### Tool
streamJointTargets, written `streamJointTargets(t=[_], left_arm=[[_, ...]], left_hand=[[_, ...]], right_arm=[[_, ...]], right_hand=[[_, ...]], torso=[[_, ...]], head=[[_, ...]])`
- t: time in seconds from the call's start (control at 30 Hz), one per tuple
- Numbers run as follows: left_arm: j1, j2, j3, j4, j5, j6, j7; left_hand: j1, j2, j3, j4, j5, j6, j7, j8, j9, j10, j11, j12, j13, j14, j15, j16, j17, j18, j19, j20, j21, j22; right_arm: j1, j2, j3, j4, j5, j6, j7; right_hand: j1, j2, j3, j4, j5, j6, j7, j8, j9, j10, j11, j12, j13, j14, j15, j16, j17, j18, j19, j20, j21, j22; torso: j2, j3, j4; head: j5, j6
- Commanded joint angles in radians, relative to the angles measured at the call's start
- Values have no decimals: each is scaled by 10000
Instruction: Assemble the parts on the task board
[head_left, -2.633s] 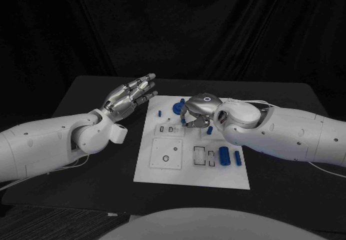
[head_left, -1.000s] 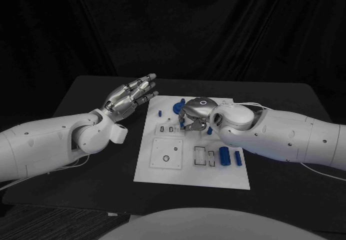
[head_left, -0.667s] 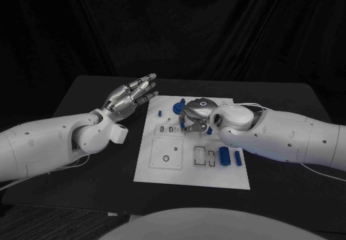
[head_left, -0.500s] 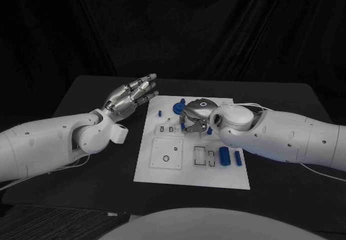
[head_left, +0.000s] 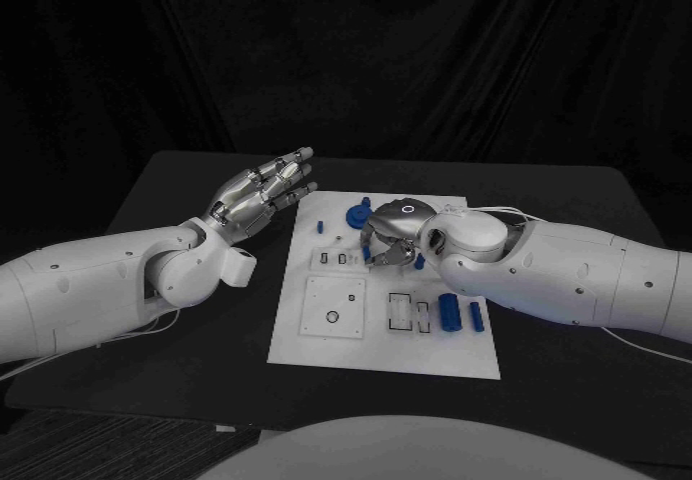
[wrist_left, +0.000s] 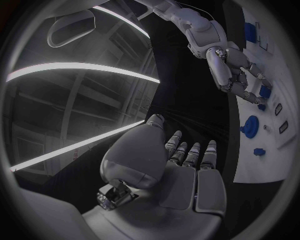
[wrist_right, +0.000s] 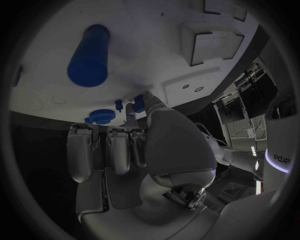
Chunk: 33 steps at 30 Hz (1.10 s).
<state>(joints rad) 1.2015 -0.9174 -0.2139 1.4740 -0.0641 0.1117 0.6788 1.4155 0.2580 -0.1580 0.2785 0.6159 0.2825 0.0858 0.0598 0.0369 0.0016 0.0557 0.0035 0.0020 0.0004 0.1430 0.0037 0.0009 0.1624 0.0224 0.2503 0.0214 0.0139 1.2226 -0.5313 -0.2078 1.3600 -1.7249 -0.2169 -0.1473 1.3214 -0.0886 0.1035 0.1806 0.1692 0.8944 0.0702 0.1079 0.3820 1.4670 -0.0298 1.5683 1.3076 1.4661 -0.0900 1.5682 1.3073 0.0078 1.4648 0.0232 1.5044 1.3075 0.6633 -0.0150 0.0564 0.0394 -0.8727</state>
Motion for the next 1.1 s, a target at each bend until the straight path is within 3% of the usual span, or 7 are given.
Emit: streamJointTargets(t=[0.03,0.23,0.5,0.73,0.83,0.93,1.1], left_arm=[[-11,19,10,7,1,110,720],[-11,17,10,2,1,108,718],[-11,25,10,-9,1,113,709],[-11,32,10,-22,1,100,691],[-11,32,10,-26,1,83,681],[-11,33,10,-25,1,52,671],[-11,53,10,-22,1,-98,588]], left_hand=[[84,9,47,-11,29,12,67,38,11,-2,67,-30,-15,-4,18,-37,-9,152,-12,30,-1,-12],[86,5,47,-12,28,-5,67,34,8,-6,71,-31,-16,-4,18,-37,-9,152,-14,30,-4,-14],[86,5,47,-12,28,-5,67,34,8,-6,71,-31,-16,-4,18,-37,-9,152,-14,30,-4,-14],[89,-3,48,-12,28,-13,63,30,5,-6,72,-31,-16,-4,17,-37,-9,153,-11,29,0,-12],[88,-6,46,-11,27,-9,61,31,5,-8,71,-32,-17,-4,16,-37,-9,154,-12,29,-2,-13],[88,-16,42,-12,24,-5,59,32,6,-7,69,-32,-17,-4,15,-37,-9,154,-10,28,1,-11],[167,-198,0,-100,-22,36,37,42,9,-9,43,-32,-17,-4,13,-37,-9,159,-7,31,4,-11]], right_arm=[[-30,-13,4,3,-69,90,-203],[-31,-38,4,1,-69,-66,-162],[-28,-98,4,15,-69,-471,26],[23,-236,6,119,-69,-1022,393],[134,-341,6,214,-69,-1377,586],[308,-481,6,331,-59,-1686,809],[792,-889,7,643,148,-2015,1108]], right_hand=[[-91,9,-52,-8,-112,-181,-10,-131,-88,1038,80,25,2632,1047,75,26,2635,107,696,72,-38,2390],[-152,-72,-111,28,-404,-865,-77,-454,-468,1038,29,25,2632,1047,40,26,2635,110,692,47,-49,2387],[-212,-294,-159,185,-613,-1398,-216,-453,-793,1038,-77,25,2632,1047,-44,26,2635,109,696,-21,-44,2390],[-263,-465,-171,399,-806,-1407,-261,-387,-906,1038,-120,25,2632,1047,-88,26,2635,108,698,-61,-41,2391],[-298,-713,-185,826,-1144,-1320,-294,-345,-1025,1038,-151,25,2632,1047,-119,26,2635,103,704,-97,-29,2396],[-313,-804,-218,985,-1174,-1291,-301,-334,-1062,1038,-160,25,2632,1047,-127,26,2635,102,707,-109,-22,2398],[-590,-1013,-483,1139,-1197,-1253,-336,-330,-1143,1038,-190,25,2632,1047,-156,26,2635,114,678,-139,-73,2381]], torso=[[-3,0,3],[2,-3,5],[4,0,2],[-4,0,-5],[2,-1,-2],[5,-2,1],[-3,0,2]], head=[[22,1],[38,1],[14,1],[34,1],[40,1],[45,1],[30,1]])
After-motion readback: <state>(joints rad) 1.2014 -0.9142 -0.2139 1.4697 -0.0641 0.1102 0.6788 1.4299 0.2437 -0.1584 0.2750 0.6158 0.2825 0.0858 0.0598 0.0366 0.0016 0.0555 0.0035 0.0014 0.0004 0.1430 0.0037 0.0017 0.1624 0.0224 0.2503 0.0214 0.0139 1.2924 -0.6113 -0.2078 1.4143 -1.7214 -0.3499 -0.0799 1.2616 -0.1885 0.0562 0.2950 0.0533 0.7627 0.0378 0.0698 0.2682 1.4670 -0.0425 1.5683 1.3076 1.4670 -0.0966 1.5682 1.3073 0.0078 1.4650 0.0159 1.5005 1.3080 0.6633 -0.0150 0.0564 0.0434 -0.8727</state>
